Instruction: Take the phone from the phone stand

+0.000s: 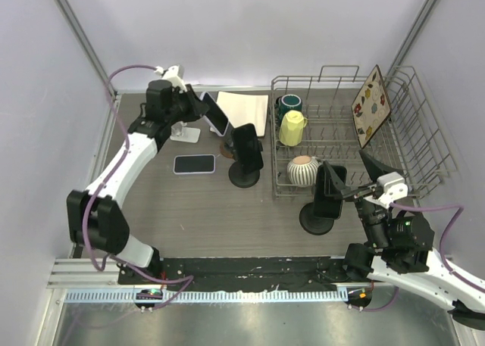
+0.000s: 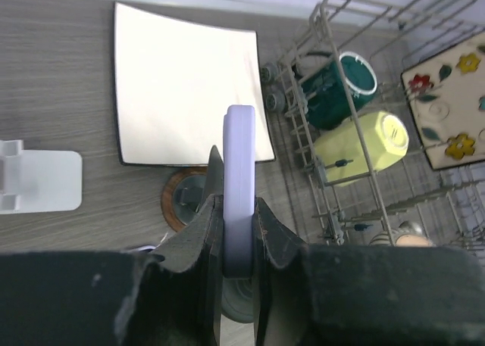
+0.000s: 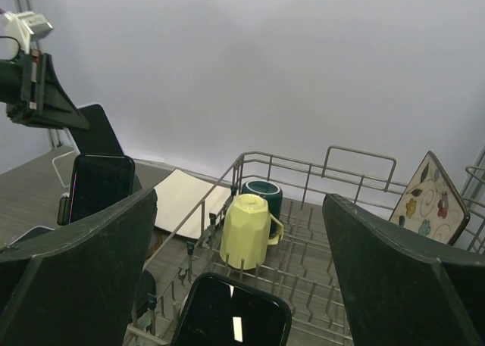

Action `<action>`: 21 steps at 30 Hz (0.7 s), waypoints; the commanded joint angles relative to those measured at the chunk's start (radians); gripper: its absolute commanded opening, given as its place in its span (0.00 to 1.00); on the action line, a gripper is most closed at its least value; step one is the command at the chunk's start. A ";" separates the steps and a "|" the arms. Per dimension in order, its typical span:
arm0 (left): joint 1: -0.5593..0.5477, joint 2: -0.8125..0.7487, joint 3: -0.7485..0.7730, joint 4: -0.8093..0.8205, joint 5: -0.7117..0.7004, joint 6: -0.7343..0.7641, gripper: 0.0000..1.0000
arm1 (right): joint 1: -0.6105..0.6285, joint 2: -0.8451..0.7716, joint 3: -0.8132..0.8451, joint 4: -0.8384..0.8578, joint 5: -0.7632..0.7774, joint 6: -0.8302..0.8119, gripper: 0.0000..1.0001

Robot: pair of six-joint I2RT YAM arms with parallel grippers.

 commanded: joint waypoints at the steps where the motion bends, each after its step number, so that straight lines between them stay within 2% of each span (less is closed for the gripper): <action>1: 0.033 -0.186 -0.129 0.193 -0.139 -0.133 0.00 | -0.001 0.012 0.025 0.006 -0.017 0.006 0.96; 6: 0.041 -0.395 -0.335 0.251 -0.304 -0.259 0.00 | -0.001 0.013 0.027 0.001 -0.022 0.008 0.97; 10: 0.041 -0.549 -0.535 0.251 -0.373 -0.340 0.00 | -0.001 0.013 0.027 -0.002 -0.029 0.014 0.97; 16: 0.039 -0.768 -0.737 0.200 -0.482 -0.449 0.00 | -0.001 0.019 0.030 -0.005 -0.032 0.014 0.97; 21: 0.039 -0.858 -0.879 0.174 -0.512 -0.512 0.00 | -0.001 0.022 0.033 -0.013 -0.034 0.015 0.97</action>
